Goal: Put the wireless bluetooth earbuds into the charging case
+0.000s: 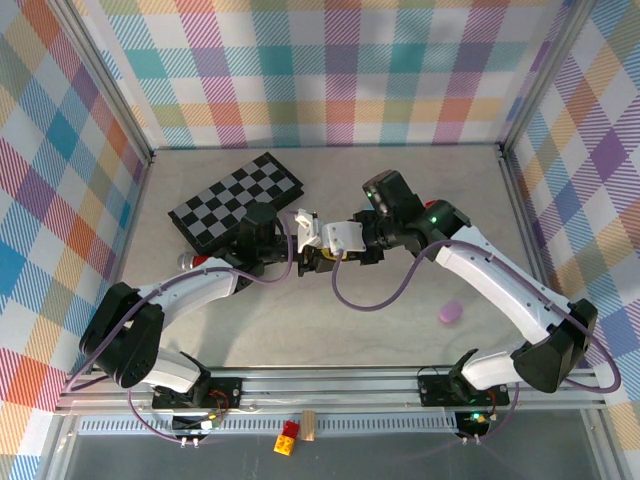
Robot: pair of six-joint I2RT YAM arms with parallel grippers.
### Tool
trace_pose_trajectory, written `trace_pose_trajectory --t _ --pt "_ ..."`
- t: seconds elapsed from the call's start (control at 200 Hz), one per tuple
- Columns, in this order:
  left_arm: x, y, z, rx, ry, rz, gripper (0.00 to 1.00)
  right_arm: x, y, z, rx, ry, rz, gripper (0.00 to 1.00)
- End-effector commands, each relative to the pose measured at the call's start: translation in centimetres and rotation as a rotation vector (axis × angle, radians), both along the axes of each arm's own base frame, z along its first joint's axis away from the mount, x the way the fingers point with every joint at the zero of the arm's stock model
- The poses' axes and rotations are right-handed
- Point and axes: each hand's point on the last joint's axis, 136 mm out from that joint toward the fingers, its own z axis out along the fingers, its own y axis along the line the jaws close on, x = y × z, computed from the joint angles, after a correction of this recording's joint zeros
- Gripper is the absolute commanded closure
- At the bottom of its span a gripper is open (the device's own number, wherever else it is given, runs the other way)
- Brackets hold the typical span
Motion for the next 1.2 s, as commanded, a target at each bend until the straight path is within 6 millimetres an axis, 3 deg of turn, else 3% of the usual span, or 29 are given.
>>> trace_pose_trajectory --t 0.0,0.425,0.77,0.95,1.195 --pt "-0.2 -0.3 3.7 -0.078 -0.102 -0.033 0.64 -0.5 -0.5 -0.9 -0.043 0.037 -0.009 0.72" --pt "0.7 -0.4 3.3 -0.071 -0.101 0.007 0.64 -1.6 -0.4 0.1 0.028 0.039 -0.062 0.74" --pt "0.8 -0.3 2.9 -0.066 -0.114 0.010 0.64 -0.4 -0.4 1.1 0.071 -0.048 -0.132 0.75" --pt "0.9 -0.3 2.3 -0.048 -0.114 0.017 0.64 -0.5 -0.1 2.6 0.150 -0.077 -0.135 0.75" --pt "0.9 -0.2 2.2 -0.039 -0.125 0.020 0.64 0.0 -0.4 1.3 0.086 -0.048 -0.167 0.75"
